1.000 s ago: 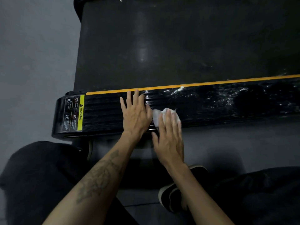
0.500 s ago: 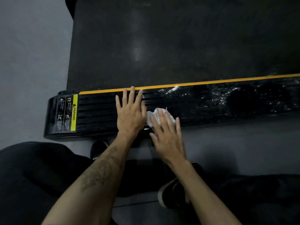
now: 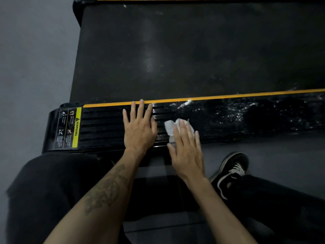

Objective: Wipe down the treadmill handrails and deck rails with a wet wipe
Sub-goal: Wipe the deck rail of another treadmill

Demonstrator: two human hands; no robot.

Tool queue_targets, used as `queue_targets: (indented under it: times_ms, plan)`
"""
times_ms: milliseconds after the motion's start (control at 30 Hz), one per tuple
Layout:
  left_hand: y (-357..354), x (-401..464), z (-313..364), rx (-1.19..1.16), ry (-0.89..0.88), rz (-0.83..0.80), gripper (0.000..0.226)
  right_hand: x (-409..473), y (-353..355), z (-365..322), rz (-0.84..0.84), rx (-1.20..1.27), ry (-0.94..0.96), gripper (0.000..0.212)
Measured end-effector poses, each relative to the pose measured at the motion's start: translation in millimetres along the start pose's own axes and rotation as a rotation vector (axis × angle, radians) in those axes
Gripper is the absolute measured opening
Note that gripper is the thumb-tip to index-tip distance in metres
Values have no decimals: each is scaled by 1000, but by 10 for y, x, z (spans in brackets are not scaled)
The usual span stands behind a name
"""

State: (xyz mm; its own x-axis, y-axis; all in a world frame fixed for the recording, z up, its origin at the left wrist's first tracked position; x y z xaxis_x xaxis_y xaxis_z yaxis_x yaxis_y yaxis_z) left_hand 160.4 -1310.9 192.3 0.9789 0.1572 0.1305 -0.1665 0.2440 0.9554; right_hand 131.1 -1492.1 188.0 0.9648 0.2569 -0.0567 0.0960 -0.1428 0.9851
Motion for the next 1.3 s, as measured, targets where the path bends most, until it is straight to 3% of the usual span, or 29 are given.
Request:
queue_targets:
  times_ms: [100,300,467,667,867,1033,1200,1300]
  plan:
    - [-2,3,-1,-2,0,3,55,7,-12,-174,46,85,-155,70]
    - [11,7,1,-10,-3,-10,54,93,6,-83,-29,36,98,63]
    - [31,7,2,-19,-2,16,53,143,42,-72,36,84,-160,64]
    - [19,10,-2,-12,-5,10,53,184,22,-61,-26,-9,95,59]
    - [15,10,0,-6,-3,8,54,224,50,-163,13,91,-156,65]
    - [18,4,-4,-9,-12,7,55,249,43,-164,-64,24,111,61]
    - [0,17,-15,0,-6,7,57,306,135,39,-4,50,-175,63]
    - [-7,16,-12,-4,-11,10,59,316,67,-192,-52,47,-96,64]
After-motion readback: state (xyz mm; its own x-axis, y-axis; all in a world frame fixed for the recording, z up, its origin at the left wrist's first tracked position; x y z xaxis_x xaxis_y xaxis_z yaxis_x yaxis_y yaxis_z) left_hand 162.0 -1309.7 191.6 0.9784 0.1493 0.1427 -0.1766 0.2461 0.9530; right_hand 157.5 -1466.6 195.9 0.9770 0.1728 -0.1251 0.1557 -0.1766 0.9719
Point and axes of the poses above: each hand's wrist, its own x-axis towards the middle knuckle, its own y-axis out of the back of the hand, z = x × y, the point moved 4 cm from there along x, towards the middle knuckle, and after that the axes turned 8 degrees about -y, right-handed, at the moved point
